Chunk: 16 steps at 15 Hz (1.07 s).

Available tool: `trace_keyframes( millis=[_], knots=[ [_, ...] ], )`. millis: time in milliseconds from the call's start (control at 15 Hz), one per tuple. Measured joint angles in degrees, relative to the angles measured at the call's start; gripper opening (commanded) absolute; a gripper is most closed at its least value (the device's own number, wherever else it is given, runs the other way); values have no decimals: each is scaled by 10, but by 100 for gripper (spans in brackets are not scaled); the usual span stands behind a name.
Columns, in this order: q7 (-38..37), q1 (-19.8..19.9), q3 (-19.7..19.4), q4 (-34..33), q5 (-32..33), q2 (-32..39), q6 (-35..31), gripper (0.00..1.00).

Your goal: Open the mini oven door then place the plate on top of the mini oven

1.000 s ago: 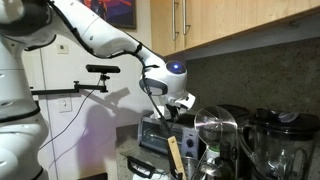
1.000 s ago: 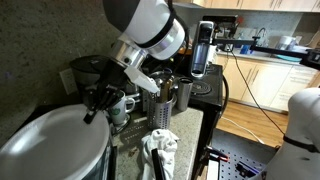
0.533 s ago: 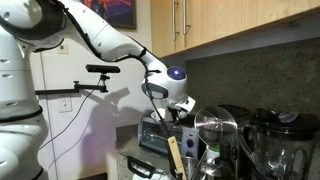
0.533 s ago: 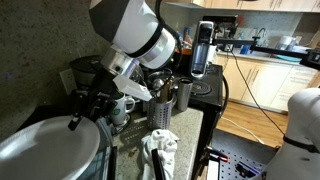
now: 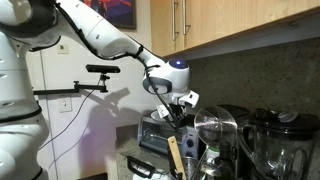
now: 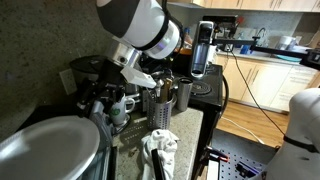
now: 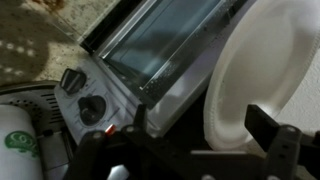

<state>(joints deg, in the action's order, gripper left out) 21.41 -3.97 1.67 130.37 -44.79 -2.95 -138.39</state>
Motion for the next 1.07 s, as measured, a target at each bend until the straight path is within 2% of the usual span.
trace_keyframes(
  millis=[267, 467, 733, 1067],
  knots=[
    [-52, 4, 0, 1, 145, -22, 31, 100],
    [-58, 5, -1, 6, 214, -54, 52, 100],
    [-55, 5, -12, 22, 265, -112, 96, 100],
    [-46, 5, -37, 33, 294, -167, 155, 100]
  ],
)
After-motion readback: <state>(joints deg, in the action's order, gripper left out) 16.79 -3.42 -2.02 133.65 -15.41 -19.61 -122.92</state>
